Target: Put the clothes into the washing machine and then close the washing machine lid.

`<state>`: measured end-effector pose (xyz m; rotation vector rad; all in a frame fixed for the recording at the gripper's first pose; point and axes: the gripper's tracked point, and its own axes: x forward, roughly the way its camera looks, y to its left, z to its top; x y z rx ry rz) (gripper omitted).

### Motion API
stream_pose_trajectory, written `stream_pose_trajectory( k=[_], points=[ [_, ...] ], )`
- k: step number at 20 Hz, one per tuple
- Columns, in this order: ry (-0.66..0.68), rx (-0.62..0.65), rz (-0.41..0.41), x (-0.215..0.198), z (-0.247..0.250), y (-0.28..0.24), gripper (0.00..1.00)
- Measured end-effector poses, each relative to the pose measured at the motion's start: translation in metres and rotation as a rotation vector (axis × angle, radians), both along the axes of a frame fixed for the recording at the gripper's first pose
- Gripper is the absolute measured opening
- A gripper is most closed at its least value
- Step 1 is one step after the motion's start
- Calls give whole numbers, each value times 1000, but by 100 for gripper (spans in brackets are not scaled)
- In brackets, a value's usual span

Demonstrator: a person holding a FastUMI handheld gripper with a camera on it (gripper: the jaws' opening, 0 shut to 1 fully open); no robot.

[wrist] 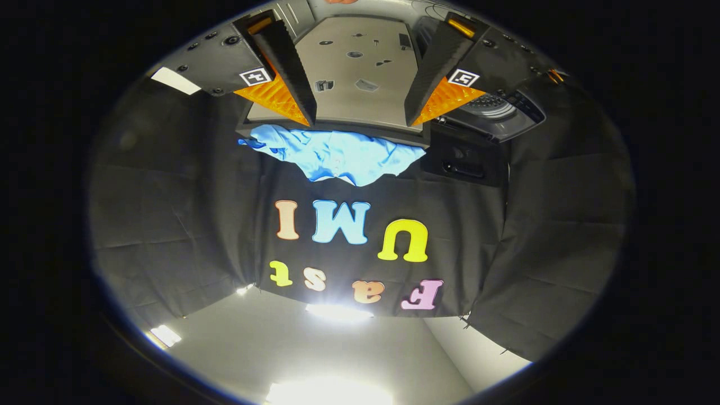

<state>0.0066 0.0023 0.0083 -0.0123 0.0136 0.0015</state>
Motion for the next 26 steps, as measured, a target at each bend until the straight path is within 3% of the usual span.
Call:
stream_pose_trajectory(
  k=[11, 18, 26],
  points=[
    [-91, -29, -12, 53, 92, -16, 98],
    [152, 119, 89, 124, 82, -12, 98],
    [353, 90, 52, 214, 62, -39, 98]
  ],
)
